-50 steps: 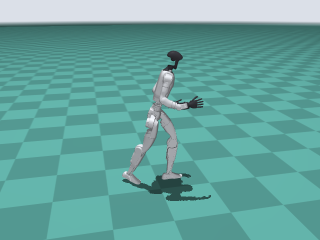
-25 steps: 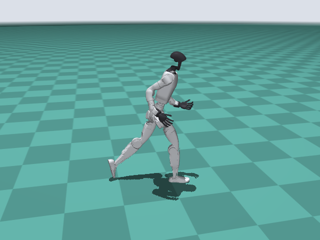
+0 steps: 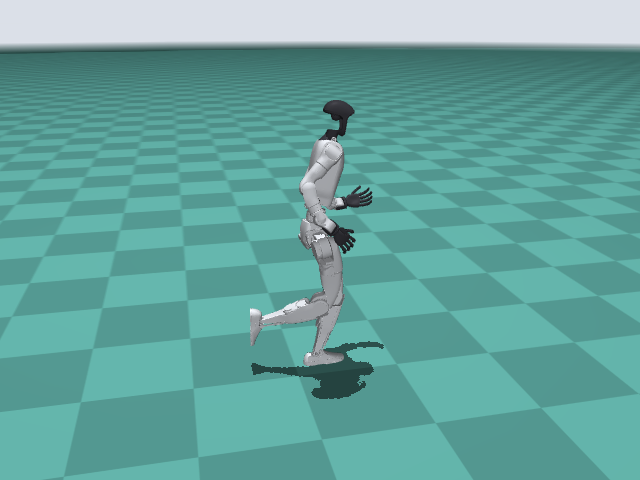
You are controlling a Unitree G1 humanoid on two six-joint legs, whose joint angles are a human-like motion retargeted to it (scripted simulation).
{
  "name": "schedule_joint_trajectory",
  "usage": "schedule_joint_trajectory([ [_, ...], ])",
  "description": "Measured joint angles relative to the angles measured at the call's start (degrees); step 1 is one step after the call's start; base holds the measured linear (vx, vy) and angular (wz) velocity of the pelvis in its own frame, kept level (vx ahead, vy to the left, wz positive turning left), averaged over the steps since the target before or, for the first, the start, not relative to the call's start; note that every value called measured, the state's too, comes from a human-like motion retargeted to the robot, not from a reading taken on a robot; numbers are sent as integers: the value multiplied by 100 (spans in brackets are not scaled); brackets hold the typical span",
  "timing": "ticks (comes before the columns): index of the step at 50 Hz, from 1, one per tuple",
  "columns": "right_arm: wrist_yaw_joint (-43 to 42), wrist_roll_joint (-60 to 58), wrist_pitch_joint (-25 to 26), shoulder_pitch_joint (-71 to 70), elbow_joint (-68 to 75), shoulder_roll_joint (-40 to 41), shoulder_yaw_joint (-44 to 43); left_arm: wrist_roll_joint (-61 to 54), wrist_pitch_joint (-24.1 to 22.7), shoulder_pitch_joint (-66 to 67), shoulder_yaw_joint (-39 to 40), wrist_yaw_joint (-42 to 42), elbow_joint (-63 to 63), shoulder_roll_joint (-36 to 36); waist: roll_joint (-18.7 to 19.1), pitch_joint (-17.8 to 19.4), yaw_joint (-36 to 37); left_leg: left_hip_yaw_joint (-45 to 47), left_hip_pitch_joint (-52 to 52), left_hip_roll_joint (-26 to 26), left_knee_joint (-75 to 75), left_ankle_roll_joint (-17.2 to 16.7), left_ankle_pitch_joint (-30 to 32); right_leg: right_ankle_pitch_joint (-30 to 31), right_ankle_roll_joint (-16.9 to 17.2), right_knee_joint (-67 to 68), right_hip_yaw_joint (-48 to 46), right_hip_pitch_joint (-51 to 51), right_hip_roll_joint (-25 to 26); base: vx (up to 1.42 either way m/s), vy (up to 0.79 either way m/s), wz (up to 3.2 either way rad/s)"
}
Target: Walk run
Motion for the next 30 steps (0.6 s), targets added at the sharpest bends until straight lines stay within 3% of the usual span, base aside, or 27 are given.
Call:
schedule_joint_trajectory([
  [2, 160, 229, -73, 588, 461, -28, -135, 16, 141, -811, 488, -235, 391, -46, 98, -431, -63, 385, 360, 33, -132, -73, -450, -1204, -454, 695, 97, -1451, -733, 254, -44, -23],
  [3, 186, 529, -188, 970, 621, 46, -357, 142, 54, -960, 322, -188, 579, -68, 54, -645, -166, 622, 817, 65, -514, -97, -392, -1659, -656, 663, -5, -2025, -1130, 225, -48, 56],
  [5, -36, 1248, -516, 1626, 756, 98, -604, 234, -265, -957, -63, 161, 682, -96, 102, -804, -446, 568, 1771, -22, -1406, -439, 419, -2128, -714, 6, 0, -2848, -1576, 253, -66, 95],
  [8, -377, 2040, -1158, 2165, 689, 49, -1039, -94, -475, -728, -350, 439, 580, -248, 636, -714, -998, 84, 2911, 378, -2495, -1630, 3463, -2024, -66, -2169, -167, -3265, -1751, 261, -60, 94],
  [10, -623, 2056, -1452, 2417, 486, -70, -1414, -258, -328, -504, -460, 350, 484, -383, 977, -582, -1511, -239, 3461, 747, -2498, -2616, 5166, -2070, 414, -4106, -1, -3247, -1679, 264, -50, 113],
  [12, -925, 1437, -1387, 2312, 90, -193, -1649, -287, -27, -321, -308, 14, 288, -477, 985, -407, -1827, 522, 3713, 983, -1561, -2721, 5166, -2487, 932, -5376, 757, -3001, -1690, 209, -40, 59],
  [14, -1308, 824, -1134, 1951, -386, -130, -1636, -193, 111, -249, -217, -202, 148, -443, 902, -275, -1979, -39, 3995, 866, -971, -2655, 5166, -2740, 1049, -6064, 933, -2613, -1802, 253, -85, -2],
  [15, -1494, 578, -991, 1676, -613, -73, -1606, -155, 144, -257, -166, -283, 96, -401, 781, -254, -1946, -108, 4085, 636, -625, -2599, 5166, -2865, 945, -6110, 959, -2455, -1937, 300, -101, -37],
  [16, -1635, 484, -892, 1303, -773, -10, -1563, -213, 143, -267, -104, -351, 56, -288, 565, -220, -1970, 67, 4134, 512, -199, -2583, 5166, -2202, 452, -5889, 1008, -2318, -1991, 308, -103, -55],
  [17, -1761, 421, -831, 947, -911, 39, -1483, -275, 140, -226, -29, -426, 17, -166, 404, -225, -1905, 297, 4102, 414, 281, -2518, 5137, -1956, -85, -5499, 1049, -2245, -1939, 270, -96, -114],
  [18, -1855, 424, -848, 625, -1004, 62, -1332, -346, 134, -84, 73, -515, -17, -26, 354, -309, -1664, 635, 3909, 365, 866, -2358, 5052, -2541, -708, -4771, 1072, -2301, -1675, 247, -89, -182],
  [19, -2063, 460, -910, 358, -1032, 95, -1064, -367, 142, 167, 110, -648, 23, 72, 390, -386, -1407, 676, 3606, 202, 1635, -2184, 4792, -3054, -821, -4181, 1316, -2225, -1435, 268, -88, -212],
  [20, -2328, 513, -996, 117, -1027, 132, -737, -364, 157, 472, 113, -803, 101, 150, 468, -461, -1143, 568, 3248, -19, 2496, -2003, 4445, -3530, -679, -3659, 1670, -2084, -1207, 301, -72, -125],
  [21, -2168, 945, -1072, -266, -1016, 247, -949, -312, 273, 436, -68, -880, 279, 211, 559, -708, -782, 278, 2408, -185, 3142, -1912, 3993, -3854, -805, -3643, 1388, -1865, -1154, 279, -48, -82],
  [23, -1856, 1759, -1162, -975, -1175, 360, -585, -96, 452, 464, -112, -985, 559, 194, 393, -1123, -104, 665, 1134, -84, 3488, -1566, 3177, -4124, -888, -3935, 1621, -1277, -1029, 215, -28, -129],
  [25, -1572, 2227, -1163, -1379, -1556, 429, -93, 153, 480, 609, -68, -1048, 675, 258, 248, -1333, 277, 1252, 212, 420, 2977, -1067, 2470, -3638, -868, -4565, 1619, -514, -863, 250, -27, -89],
  [28, -1290, 2119, -993, -1640, -2240, 62, 147, 409, 395, 650, 4, -973, 821, 266, -321, -1235, 976, 1848, -602, 365, 867, -747, 2128, -610, -282, -5782, 1392, 697, -1053, 242, -26, -83],
  [30, -1067, 1577, -612, -1570, -2498, -195, 127, 456, 435, 706, 14, -969, 879, 287, -598, -1071, 1423, 2240, -611, 292, -1095, -619, 1976, 931, 436, -6049, 1284, 1390, -1234, 245, -23, -100],
])
